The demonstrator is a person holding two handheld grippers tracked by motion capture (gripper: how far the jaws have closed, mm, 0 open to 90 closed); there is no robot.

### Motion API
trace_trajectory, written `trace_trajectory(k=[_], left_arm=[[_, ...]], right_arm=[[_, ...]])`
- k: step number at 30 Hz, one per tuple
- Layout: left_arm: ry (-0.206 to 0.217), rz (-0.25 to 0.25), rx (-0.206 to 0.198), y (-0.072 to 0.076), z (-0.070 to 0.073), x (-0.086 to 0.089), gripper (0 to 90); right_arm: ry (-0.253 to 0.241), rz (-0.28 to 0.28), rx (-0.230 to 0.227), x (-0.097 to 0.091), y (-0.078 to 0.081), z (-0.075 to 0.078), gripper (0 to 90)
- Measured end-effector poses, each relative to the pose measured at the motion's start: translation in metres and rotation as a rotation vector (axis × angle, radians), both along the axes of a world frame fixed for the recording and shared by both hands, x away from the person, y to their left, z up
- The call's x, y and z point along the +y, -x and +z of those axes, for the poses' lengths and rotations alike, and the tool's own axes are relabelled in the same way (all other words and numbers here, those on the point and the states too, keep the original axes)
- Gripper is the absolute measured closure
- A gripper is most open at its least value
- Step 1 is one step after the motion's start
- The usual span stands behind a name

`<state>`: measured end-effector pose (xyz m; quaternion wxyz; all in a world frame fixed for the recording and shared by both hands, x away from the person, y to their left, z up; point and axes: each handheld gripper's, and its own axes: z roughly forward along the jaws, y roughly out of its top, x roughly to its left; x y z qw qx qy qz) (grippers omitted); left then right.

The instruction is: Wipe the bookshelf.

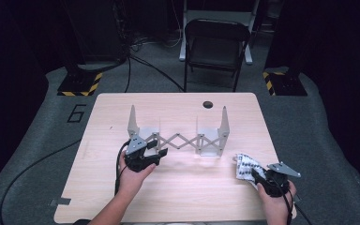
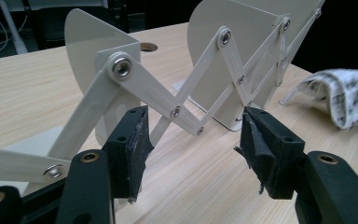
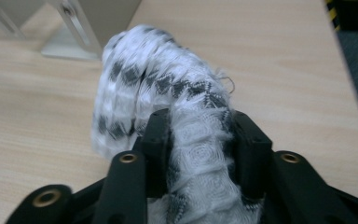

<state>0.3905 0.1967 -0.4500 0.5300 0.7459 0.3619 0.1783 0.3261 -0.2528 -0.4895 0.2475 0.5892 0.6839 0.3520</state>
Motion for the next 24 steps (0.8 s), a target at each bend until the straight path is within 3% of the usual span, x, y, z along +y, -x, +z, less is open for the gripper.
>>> trace_trajectory(k=[1, 2, 7, 12, 16, 21, 24], left_arm=[[0.009, 0.006, 0.005, 0.0, 0.001, 0.001, 42.7], [0.012, 0.005, 0.008, 0.0, 0.001, 0.001, 42.7], [0.005, 0.032, 0.013, -0.001, 0.002, 0.004, 43.4], [-0.011, 0.037, 0.009, 0.0, 0.007, 0.006, 43.4], [0.003, 0.043, 0.002, 0.002, 0.017, 0.01, 43.4], [0.025, 0.088, -0.022, 0.004, 0.032, 0.02, 43.4], [0.009, 0.111, -0.03, 0.003, 0.039, 0.022, 44.6]], right_arm=[[-0.032, 0.013, 0.032, 0.002, -0.003, -0.006, 55.1], [-0.041, 0.02, 0.032, 0.002, -0.003, -0.006, 51.9], [-0.06, 0.046, -0.037, 0.006, -0.003, 0.0, 38.6], [-0.048, 0.043, -0.093, 0.005, -0.002, 0.008, 31.7], [-0.075, 0.07, -0.149, 0.005, -0.004, 0.02, 30.5], [-0.126, 0.155, -0.196, 0.014, -0.011, 0.038, 30.5], [-0.103, 0.217, -0.218, 0.024, -0.015, 0.049, 30.5]])
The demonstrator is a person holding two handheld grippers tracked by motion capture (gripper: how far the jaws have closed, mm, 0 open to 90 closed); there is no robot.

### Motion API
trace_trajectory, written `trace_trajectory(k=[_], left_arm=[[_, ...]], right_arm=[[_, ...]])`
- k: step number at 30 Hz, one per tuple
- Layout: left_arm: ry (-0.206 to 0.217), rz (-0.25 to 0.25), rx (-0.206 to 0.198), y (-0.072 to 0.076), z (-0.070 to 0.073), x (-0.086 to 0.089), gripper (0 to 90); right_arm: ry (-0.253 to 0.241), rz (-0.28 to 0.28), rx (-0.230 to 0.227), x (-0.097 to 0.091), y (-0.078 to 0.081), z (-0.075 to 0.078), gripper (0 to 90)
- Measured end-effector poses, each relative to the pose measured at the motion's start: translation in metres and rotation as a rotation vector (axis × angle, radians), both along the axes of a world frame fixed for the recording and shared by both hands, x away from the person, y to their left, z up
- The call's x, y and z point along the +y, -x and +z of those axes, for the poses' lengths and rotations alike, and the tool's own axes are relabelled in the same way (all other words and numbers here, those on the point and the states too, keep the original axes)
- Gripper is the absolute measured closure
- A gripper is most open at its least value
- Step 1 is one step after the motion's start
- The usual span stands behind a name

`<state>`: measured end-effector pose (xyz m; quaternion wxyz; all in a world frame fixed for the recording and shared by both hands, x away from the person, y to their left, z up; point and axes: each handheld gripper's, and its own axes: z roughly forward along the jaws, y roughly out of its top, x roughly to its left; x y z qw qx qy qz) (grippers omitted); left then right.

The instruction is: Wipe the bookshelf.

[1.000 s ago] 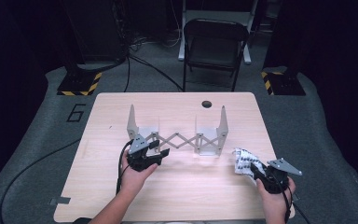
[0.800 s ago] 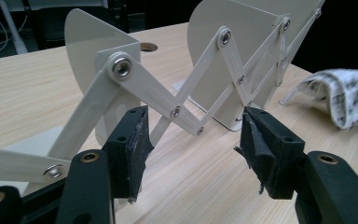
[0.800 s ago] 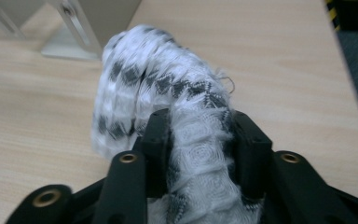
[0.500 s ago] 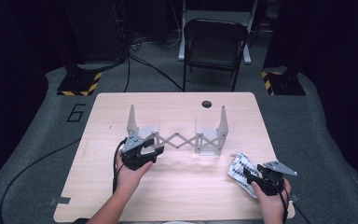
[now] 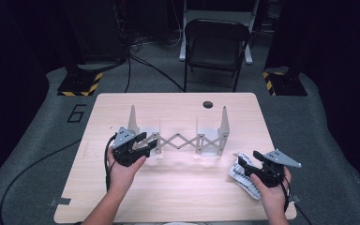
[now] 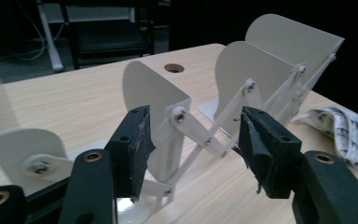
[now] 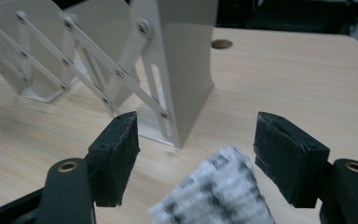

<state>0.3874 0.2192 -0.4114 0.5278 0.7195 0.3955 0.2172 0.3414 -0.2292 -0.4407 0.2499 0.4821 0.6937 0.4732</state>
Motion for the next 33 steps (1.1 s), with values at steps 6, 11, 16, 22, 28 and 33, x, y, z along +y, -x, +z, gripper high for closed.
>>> trace_trajectory(k=[6, 11, 16, 22, 28, 33], left_arm=[[-0.023, 0.018, 0.027, -0.009, 0.005, -0.002, 46.4], [-0.034, 0.036, 0.048, -0.017, 0.003, -0.008, 46.4], [-0.039, 0.06, 0.054, -0.023, -0.001, -0.014, 45.9], [-0.051, 0.091, 0.086, -0.028, -0.005, -0.016, 47.4], [-0.085, 0.132, 0.071, -0.029, -0.005, -0.015, 49.0], [-0.074, 0.119, 0.072, -0.027, -0.004, -0.014, 50.5]], right_arm=[[-0.022, 0.061, -0.043, 0.013, -0.014, 0.02, 30.6], [-0.021, 0.109, -0.069, 0.027, -0.028, 0.032, 30.6], [-0.013, 0.143, -0.089, 0.043, -0.038, 0.043, 31.0], [0.017, 0.169, -0.114, 0.056, -0.049, 0.052, 31.4], [0.043, 0.137, -0.104, 0.063, -0.061, 0.052, 32.1], [0.031, 0.091, -0.073, 0.061, -0.074, 0.053, 40.6]])
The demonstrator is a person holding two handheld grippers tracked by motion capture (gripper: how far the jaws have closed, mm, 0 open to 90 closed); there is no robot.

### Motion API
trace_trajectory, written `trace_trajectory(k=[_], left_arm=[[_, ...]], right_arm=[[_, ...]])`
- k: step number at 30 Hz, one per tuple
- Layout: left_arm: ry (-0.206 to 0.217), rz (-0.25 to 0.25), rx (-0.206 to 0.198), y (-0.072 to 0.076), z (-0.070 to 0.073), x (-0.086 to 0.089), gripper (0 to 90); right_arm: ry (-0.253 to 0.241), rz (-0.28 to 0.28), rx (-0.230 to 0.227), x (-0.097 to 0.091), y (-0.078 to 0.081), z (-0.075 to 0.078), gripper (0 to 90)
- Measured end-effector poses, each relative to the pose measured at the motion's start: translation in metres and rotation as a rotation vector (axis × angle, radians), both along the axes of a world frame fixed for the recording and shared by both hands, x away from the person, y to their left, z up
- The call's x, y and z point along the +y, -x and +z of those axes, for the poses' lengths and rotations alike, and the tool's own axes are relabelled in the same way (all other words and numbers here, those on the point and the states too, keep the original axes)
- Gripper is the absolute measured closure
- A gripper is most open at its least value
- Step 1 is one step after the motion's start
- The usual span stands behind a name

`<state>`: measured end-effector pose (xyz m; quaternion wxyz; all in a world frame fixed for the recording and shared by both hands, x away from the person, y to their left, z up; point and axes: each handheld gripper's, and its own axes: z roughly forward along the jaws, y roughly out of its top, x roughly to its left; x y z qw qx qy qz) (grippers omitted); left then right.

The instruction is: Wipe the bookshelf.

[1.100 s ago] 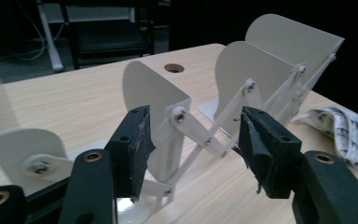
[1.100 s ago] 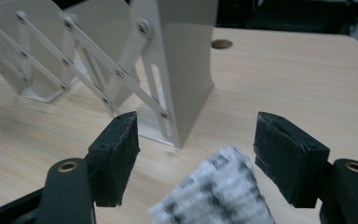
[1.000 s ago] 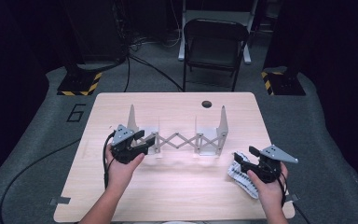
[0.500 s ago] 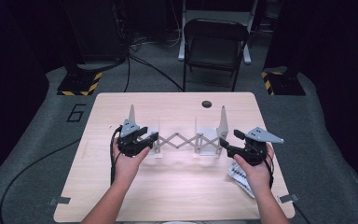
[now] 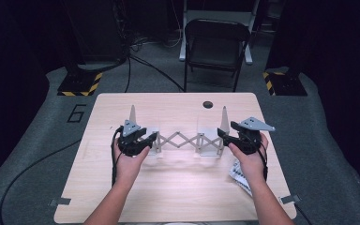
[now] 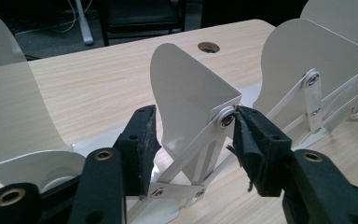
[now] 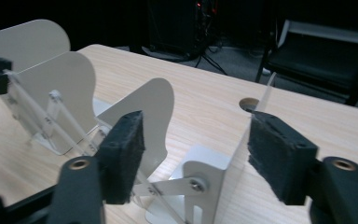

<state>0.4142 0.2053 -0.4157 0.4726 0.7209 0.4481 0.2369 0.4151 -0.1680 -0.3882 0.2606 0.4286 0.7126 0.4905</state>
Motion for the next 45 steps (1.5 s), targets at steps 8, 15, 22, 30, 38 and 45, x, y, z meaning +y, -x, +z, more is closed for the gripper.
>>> trace_trajectory(k=[8, 15, 22, 30, 38, 45], left_arm=[[0.02, -0.023, -0.029, -0.005, 0.005, -0.012, 50.1], [0.027, -0.009, -0.014, -0.008, 0.003, -0.013, 55.3], [0.028, -0.039, -0.011, -0.006, 0.003, -0.008, 60.9], [0.036, -0.057, -0.012, 0.0, 0.002, -0.004, 66.9], [0.03, -0.069, -0.024, 0.007, 0.001, 0.005, 69.8], [0.004, -0.037, -0.021, 0.018, 0.003, 0.024, 67.5]], right_arm=[[0.017, -0.045, 0.015, -0.005, -0.01, 0.001, 64.4], [0.026, -0.055, 0.041, -0.009, -0.013, -0.002, 70.3], [-0.014, -0.026, 0.048, -0.009, -0.005, -0.002, 74.0], [-0.01, -0.012, 0.066, -0.006, -0.001, -0.001, 74.5], [-0.021, 0.013, 0.115, -0.003, -0.005, 0.0, 74.9], [-0.07, 0.089, 0.124, 0.006, 0.021, -0.001, 74.2]])
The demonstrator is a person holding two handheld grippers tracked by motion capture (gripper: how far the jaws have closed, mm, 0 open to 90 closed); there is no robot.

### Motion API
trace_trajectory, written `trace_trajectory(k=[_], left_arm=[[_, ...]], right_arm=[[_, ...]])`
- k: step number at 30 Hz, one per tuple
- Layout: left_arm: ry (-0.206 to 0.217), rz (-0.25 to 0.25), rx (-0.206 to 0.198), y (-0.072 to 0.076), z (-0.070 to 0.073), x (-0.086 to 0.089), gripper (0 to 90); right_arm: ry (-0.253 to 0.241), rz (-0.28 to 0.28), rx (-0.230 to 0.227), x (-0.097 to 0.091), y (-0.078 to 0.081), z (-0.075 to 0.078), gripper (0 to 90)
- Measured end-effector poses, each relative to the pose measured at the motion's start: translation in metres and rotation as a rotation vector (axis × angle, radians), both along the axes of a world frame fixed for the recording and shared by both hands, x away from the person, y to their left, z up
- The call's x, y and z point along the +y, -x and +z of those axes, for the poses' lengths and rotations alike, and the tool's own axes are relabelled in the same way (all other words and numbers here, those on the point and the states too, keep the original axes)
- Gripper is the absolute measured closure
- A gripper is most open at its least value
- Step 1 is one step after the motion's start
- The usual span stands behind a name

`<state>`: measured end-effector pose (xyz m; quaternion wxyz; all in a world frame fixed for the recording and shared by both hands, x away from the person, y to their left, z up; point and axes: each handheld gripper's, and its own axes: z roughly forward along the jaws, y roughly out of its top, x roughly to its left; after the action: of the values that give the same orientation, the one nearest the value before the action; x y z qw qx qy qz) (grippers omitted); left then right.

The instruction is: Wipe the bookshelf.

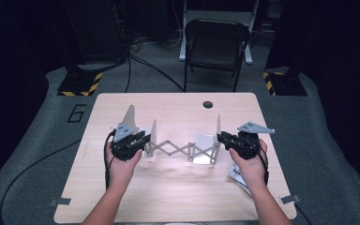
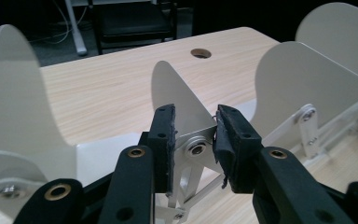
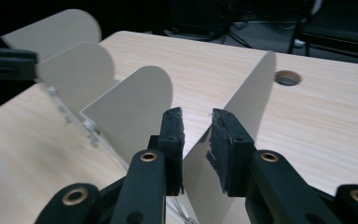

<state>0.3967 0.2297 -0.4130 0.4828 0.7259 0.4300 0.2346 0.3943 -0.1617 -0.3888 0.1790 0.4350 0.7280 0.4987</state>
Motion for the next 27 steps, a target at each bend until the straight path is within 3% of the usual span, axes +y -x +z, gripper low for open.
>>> trace_trajectory(k=[6, 9, 11, 13, 17, 21, 24, 27], left_arm=[[-0.008, 0.042, -0.009, 0.008, 0.0, 0.018, 64.8], [0.005, 0.049, -0.013, 0.011, -0.002, 0.023, 63.3], [0.006, 0.048, -0.012, 0.012, -0.002, 0.025, 62.7], [0.006, 0.049, -0.013, 0.013, -0.002, 0.025, 62.6], [0.007, 0.056, -0.016, 0.012, -0.003, 0.024, 61.8], [0.012, 0.081, -0.015, 0.011, -0.003, 0.024, 56.2], [0.046, 0.109, -0.03, 0.011, -0.001, 0.025, 49.6], [0.053, 0.11, -0.035, 0.011, 0.003, 0.026, 47.8]], right_arm=[[-0.031, 0.081, -0.013, 0.016, 0.029, -0.002, 71.5], [-0.019, 0.115, -0.025, 0.023, 0.031, -0.001, 60.9], [-0.014, 0.117, -0.038, 0.024, 0.029, -0.001, 59.4], [-0.024, 0.08, -0.071, 0.021, 0.016, 0.001, 52.0], [-0.04, 0.04, -0.085, 0.017, -0.001, 0.002, 46.6], [-0.032, 0.02, -0.069, 0.016, -0.02, 0.0, 44.9], [-0.001, 0.005, -0.07, 0.015, -0.031, 0.001, 44.6], [-0.012, 0.001, -0.056, 0.014, -0.041, 0.002, 45.7]])
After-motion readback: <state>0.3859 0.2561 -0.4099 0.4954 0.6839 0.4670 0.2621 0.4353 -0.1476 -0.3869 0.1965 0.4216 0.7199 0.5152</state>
